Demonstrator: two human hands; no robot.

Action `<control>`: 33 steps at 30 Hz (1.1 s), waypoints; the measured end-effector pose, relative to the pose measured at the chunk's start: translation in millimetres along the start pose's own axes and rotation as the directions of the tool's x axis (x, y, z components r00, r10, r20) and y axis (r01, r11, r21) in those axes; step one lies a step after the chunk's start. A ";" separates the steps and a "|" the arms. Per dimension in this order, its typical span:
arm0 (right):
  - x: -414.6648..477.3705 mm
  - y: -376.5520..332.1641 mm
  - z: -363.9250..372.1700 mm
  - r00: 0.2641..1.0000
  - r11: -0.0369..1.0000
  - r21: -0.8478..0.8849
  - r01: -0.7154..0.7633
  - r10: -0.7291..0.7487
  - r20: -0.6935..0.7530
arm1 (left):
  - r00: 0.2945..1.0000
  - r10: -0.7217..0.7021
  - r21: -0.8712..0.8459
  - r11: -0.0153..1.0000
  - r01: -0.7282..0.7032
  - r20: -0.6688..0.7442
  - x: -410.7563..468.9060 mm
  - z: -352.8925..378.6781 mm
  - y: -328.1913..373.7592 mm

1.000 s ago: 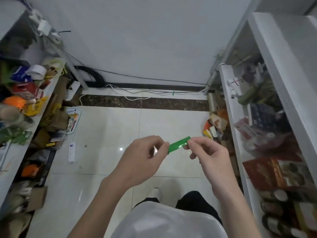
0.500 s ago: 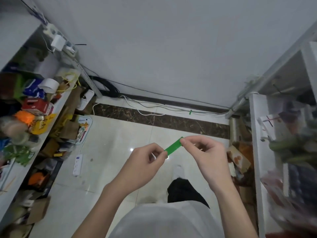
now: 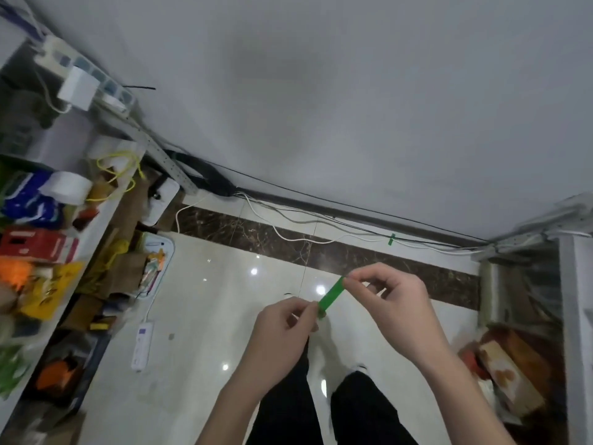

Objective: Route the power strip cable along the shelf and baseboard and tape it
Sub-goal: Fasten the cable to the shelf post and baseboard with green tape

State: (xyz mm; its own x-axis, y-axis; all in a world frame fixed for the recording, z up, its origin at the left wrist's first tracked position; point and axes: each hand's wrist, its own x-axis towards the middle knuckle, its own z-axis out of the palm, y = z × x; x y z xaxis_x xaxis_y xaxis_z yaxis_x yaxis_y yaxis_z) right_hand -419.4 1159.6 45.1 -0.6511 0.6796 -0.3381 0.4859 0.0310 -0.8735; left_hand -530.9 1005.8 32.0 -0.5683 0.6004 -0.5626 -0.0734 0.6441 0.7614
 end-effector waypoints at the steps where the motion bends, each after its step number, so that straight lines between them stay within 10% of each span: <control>1: 22.3 8.9 9.8 1.000 1.000 -0.026 0.014 -0.014 -0.019 | 1.000 -0.006 0.005 1.000 0.006 -0.001 26.5 -3.2 -6.5; 15: 286.5 222.3 91.9 0.975 0.998 -0.062 -0.007 -0.007 -0.222 | 0.978 0.162 0.514 0.832 -0.209 0.134 414.6 26.6 -159.1; 22: 389.2 387.5 139.4 0.983 0.978 -0.209 -0.008 -0.030 -0.180 | 0.876 0.381 0.742 0.485 -0.462 0.296 601.0 110.5 -276.0; 29: 438.3 499.8 164.2 0.982 0.944 -0.322 0.067 -0.120 -0.146 | 0.584 0.587 0.701 0.039 -0.712 0.561 726.1 192.8 -377.9; 33: 455.7 534.0 174.4 0.979 0.943 -0.323 0.075 -0.132 -0.156 | 0.627 0.490 0.732 -0.035 -0.681 0.606 762.3 203.3 -405.1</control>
State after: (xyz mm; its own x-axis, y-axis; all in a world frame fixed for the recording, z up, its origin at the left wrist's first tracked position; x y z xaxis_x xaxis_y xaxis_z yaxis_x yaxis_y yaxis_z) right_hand -558.3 1358.0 -636.5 -0.6100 0.7758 -0.1613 0.5978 0.3170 -0.7363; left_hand -767.8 1299.0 -770.8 0.1048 0.9790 -0.1750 0.9891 -0.0843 0.1209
